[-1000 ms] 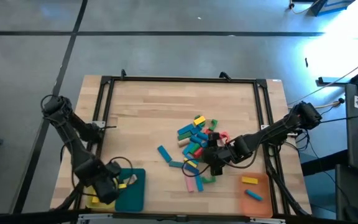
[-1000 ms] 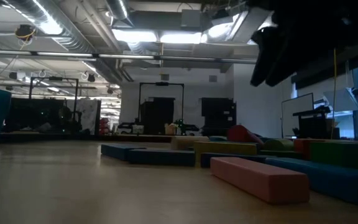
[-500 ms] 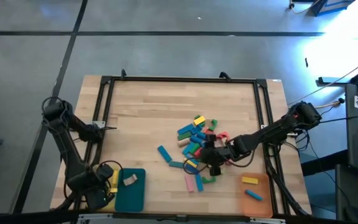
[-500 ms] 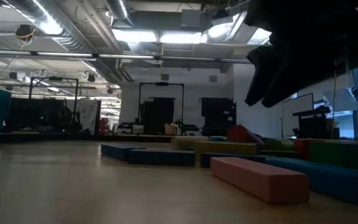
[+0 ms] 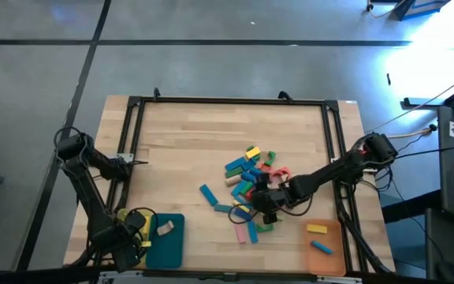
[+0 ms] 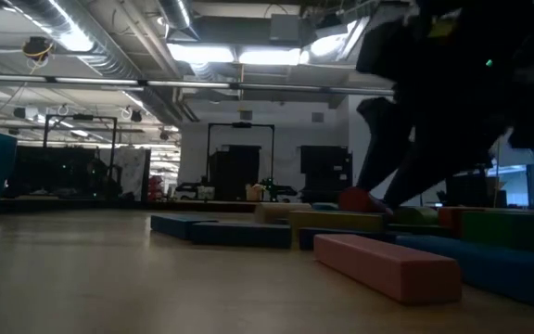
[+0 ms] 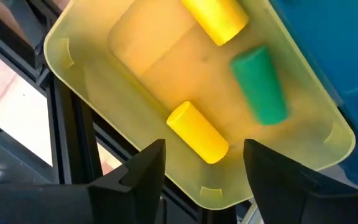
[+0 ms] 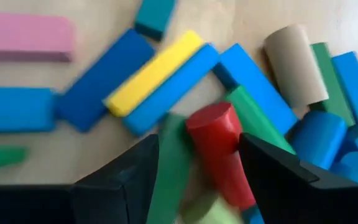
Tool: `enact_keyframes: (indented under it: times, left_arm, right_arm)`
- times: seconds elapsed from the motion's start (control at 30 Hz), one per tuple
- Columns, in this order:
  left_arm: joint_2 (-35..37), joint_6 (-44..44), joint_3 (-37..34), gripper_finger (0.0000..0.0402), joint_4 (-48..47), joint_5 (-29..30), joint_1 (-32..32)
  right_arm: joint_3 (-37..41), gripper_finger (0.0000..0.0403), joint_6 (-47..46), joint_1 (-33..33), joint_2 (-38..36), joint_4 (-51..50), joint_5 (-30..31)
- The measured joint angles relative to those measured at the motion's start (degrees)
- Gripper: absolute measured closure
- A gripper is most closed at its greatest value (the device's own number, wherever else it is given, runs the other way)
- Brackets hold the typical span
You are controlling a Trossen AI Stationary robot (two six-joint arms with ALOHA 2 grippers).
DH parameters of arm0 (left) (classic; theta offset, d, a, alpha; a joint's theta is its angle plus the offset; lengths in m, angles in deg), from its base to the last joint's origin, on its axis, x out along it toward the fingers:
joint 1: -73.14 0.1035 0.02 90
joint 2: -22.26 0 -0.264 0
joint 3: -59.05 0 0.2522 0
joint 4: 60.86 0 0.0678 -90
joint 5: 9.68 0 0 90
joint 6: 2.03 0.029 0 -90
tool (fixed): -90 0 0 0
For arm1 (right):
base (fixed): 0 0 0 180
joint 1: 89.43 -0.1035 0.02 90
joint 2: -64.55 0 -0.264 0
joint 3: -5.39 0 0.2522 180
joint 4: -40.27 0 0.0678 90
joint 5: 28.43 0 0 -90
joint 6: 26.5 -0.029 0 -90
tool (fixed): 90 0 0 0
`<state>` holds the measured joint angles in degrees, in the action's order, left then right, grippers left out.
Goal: Sort blocks by size
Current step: Put the red cylindrical block into the yellow bin
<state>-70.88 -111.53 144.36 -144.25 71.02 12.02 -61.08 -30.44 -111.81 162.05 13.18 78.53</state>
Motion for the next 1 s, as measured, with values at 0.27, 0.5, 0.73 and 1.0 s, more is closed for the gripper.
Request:
enact_keyframes:
  times: [0.27,0.5,0.73,1.0]
  left_arm:
    - [0.0,0.0,0.0,0.0204,0.4,0.0,0.0]
    - [0.0,0.0,0.0,0.0204,0.5,0.1,0.0]
    - [0.0,0.0,0.0,0.0204,0.5,0.1,0.0]
    - [0.0,0.0,0.0,0.0204,0.5,3.5,0.0]
  right_arm:
    - [0.0,0.0178,0.0,4.3,2.9,0.1,-1.2]
    - [-0.2,0.0178,0.0,7.5,5.1,0.2,-6.3]
    - [-0.6,0.0206,0.0,8.1,6.0,-0.1,-7.9]
    - [-3.6,0.0268,0.1,8.2,6.5,-1.0,-9.7]
